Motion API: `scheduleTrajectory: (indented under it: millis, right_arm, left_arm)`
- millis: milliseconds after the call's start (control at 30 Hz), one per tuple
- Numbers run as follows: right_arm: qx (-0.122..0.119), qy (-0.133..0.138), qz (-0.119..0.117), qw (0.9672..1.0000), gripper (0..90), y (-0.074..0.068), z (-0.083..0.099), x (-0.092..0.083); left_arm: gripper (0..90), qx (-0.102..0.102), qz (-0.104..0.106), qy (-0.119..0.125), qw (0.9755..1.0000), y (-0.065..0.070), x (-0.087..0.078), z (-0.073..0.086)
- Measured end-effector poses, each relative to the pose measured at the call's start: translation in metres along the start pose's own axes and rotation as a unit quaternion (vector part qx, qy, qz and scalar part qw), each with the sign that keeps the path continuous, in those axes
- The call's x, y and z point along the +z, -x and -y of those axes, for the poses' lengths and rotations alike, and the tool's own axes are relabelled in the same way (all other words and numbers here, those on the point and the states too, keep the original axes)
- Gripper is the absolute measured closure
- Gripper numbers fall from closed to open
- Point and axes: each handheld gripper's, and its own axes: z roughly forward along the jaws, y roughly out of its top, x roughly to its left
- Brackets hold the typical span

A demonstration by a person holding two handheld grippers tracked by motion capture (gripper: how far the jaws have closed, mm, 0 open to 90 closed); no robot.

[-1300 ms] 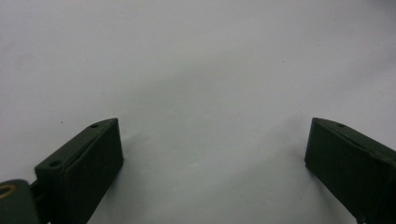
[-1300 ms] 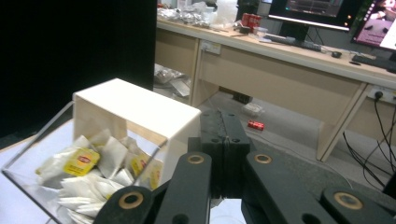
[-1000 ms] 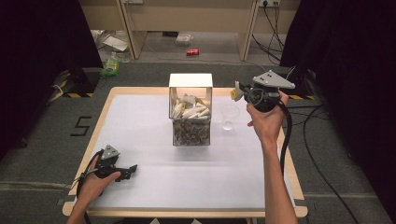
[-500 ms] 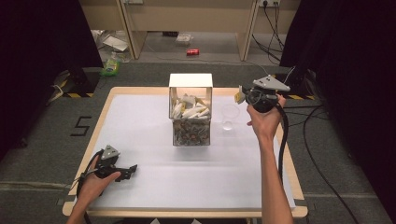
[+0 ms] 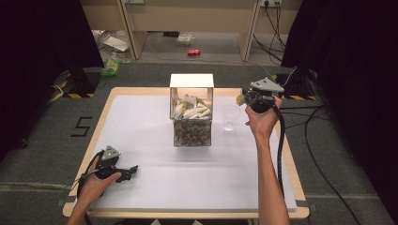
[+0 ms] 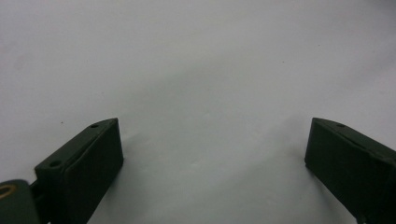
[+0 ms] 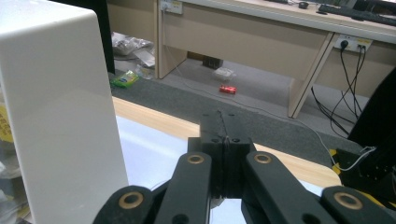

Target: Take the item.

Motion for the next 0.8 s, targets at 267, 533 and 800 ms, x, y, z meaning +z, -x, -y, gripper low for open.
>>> scheduleTrajectory:
  millis: [267,533,800]
  right_arm:
    - [0.006,-0.003,-0.002,1.0000,90.0,-0.003,0.005,0.011]
    - [0.015,-0.005,0.002,0.9999,90.0,-0.001,0.018,0.021]
    - [0.011,-0.011,0.003,0.9999,90.0,-0.004,0.021,0.027]
  left_arm:
    - [3.4,0.000,0.000,0.000,1.0000,0.000,0.000,0.000]
    - [3.4,0.000,0.000,0.000,1.0000,0.000,0.000,0.000]
    - [3.4,0.000,0.000,0.000,1.0000,0.000,0.000,0.000]
